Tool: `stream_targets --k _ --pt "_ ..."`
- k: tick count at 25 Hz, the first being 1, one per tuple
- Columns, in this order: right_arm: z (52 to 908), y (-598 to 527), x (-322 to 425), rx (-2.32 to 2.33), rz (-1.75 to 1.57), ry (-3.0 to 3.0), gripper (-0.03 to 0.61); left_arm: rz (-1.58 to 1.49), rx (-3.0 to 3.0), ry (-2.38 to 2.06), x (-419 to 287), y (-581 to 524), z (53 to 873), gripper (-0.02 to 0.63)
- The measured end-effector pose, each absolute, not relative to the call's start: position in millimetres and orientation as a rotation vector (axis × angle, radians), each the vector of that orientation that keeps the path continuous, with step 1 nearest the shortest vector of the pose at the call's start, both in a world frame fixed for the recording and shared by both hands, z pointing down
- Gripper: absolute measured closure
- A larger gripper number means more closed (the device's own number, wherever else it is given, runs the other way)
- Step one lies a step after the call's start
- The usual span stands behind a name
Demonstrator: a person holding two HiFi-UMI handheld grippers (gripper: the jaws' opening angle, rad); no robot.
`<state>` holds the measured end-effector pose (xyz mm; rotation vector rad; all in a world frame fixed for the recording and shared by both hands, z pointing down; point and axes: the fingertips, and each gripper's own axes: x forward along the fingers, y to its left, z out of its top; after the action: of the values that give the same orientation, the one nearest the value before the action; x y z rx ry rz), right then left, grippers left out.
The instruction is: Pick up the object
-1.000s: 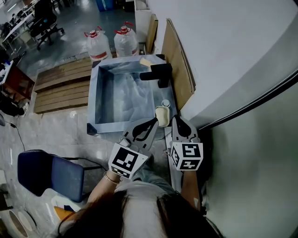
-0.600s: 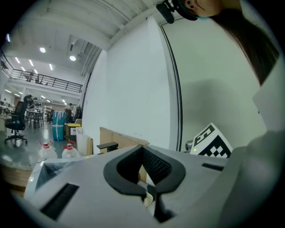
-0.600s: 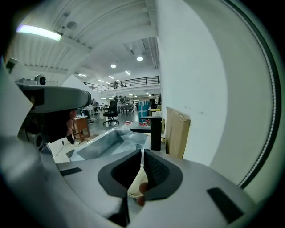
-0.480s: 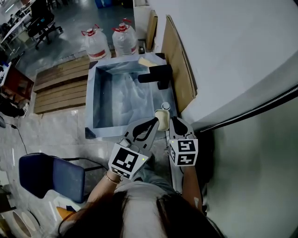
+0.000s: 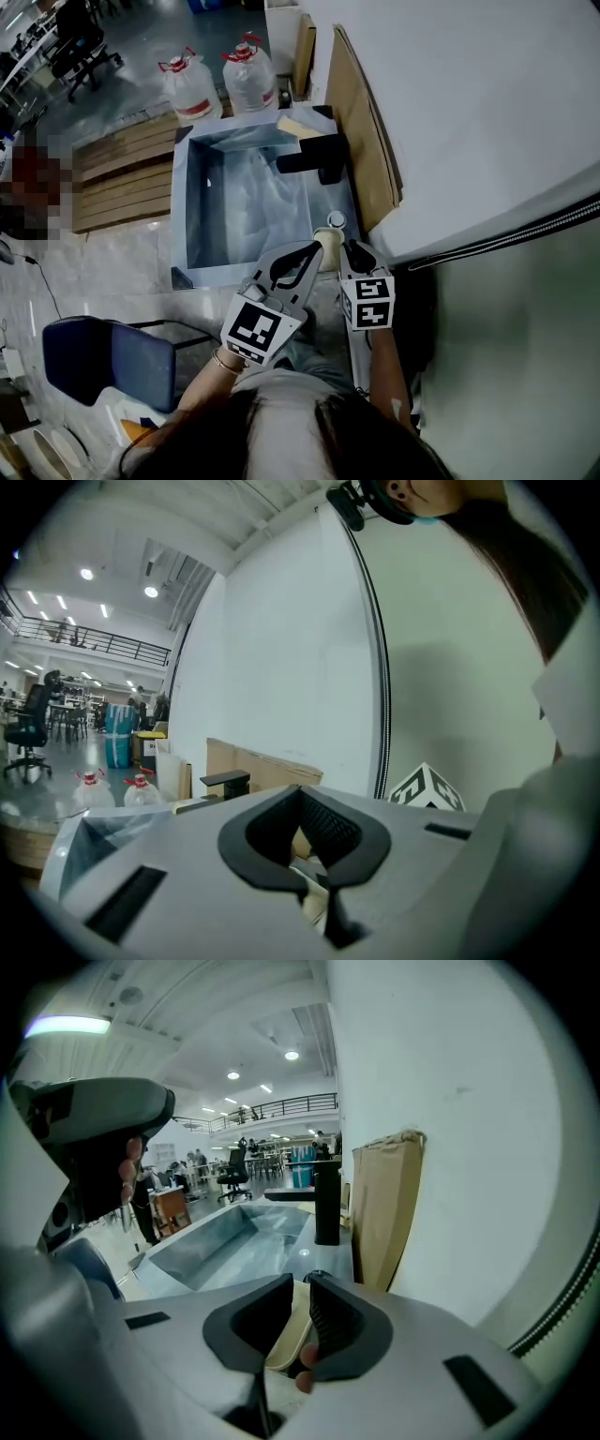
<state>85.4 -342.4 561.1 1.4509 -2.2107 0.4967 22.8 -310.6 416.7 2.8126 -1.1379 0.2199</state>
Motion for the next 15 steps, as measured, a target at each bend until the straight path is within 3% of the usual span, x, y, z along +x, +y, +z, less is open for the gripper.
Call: stream_targets --k 15 --pt "614 -359 88 1.410 0.633 -2.116 0.505 0.272 2.767 -1.124 18 -333 436 0.606"
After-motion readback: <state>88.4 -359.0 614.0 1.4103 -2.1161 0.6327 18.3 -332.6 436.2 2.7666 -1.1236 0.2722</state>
